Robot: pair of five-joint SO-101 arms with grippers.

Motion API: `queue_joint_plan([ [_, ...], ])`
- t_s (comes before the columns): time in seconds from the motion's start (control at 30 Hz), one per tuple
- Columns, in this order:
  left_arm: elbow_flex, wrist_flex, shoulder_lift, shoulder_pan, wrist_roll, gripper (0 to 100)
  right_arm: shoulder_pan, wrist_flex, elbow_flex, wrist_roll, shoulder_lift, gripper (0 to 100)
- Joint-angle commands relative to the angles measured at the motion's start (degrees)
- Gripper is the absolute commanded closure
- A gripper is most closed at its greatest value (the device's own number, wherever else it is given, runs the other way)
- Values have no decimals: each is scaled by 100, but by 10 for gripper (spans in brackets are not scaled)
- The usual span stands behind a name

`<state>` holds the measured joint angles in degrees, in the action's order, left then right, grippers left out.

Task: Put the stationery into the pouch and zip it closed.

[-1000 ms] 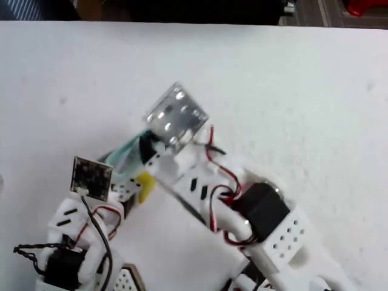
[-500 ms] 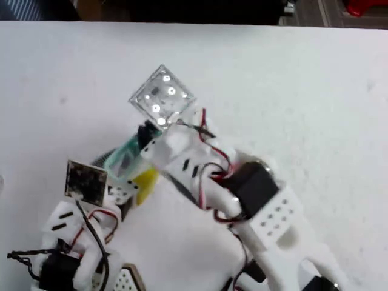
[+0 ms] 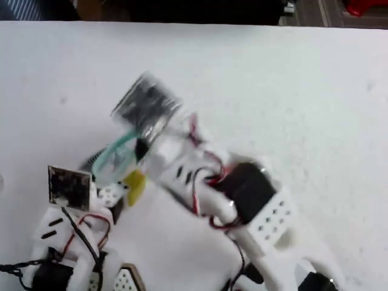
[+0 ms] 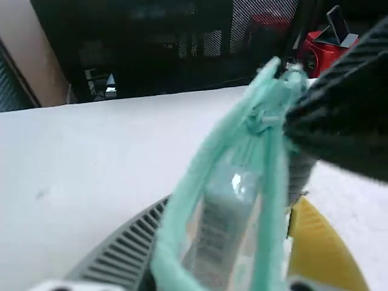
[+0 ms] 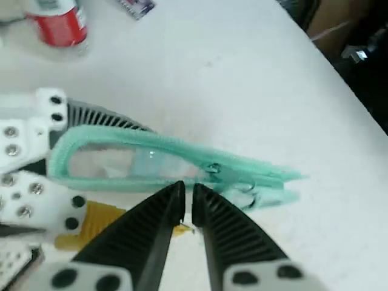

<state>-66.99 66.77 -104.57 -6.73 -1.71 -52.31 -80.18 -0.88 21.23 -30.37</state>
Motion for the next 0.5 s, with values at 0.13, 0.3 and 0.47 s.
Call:
queue_joint_plan([
  [0.13,-492,-1222,48,831,44,694,998,338,325,-448,611,981],
  [0.3,35,-580,48,418,360,694,1130,242,352,-501,910,981],
  [0.47,-255,-686,48,189,360,694,1147,189,598,-510,444,981],
])
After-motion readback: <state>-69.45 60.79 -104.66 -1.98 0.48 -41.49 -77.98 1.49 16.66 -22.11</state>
